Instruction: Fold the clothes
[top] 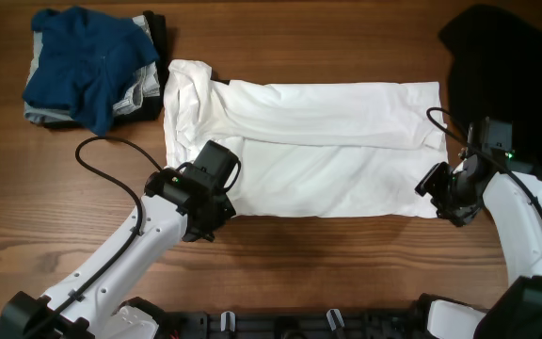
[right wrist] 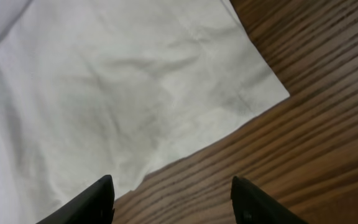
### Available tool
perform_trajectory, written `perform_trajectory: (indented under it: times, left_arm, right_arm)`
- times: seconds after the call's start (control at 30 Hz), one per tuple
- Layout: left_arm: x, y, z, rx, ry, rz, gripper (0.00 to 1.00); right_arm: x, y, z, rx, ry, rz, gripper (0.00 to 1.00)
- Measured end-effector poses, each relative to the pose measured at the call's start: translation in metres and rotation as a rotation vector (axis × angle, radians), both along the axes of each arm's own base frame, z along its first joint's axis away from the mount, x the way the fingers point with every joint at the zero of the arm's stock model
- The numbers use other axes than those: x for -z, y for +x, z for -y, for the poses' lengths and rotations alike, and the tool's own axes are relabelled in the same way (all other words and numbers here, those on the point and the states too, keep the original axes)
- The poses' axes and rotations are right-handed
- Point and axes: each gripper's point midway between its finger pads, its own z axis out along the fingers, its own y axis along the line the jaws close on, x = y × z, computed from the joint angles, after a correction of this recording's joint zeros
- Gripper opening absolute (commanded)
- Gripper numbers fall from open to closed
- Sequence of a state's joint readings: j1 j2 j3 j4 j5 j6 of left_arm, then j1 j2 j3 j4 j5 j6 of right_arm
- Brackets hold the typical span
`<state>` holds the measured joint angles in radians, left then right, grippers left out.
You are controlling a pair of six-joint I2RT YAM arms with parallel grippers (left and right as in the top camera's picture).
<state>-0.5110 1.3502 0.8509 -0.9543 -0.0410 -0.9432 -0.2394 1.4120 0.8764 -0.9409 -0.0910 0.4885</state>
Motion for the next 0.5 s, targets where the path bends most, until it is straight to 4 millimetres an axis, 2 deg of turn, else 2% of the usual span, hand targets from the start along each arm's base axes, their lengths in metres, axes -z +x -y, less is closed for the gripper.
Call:
perform_trajectory:
  times: [0.17, 0.37, 0.5]
  left_arm:
    - [0.0, 0.001, -0.002, -0.002, 0.014, 0.008, 0.04]
    - [0.0, 0.002, -0.003, -0.002, 0.016, 0.009, 0.04]
    - [0.0, 0.002, -0.004, -0.003, 0.02, 0.011, 0.04]
  right_arm:
    - [0.014, 0.001, 0.015, 0.051, -0.017, -0.035, 0.61]
    - [0.025, -0.005, 0.05, 0.156, -0.055, -0.063, 0.59]
    - [0.03, -0.003, 0.058, 0.147, -0.067, -0.05, 0.56]
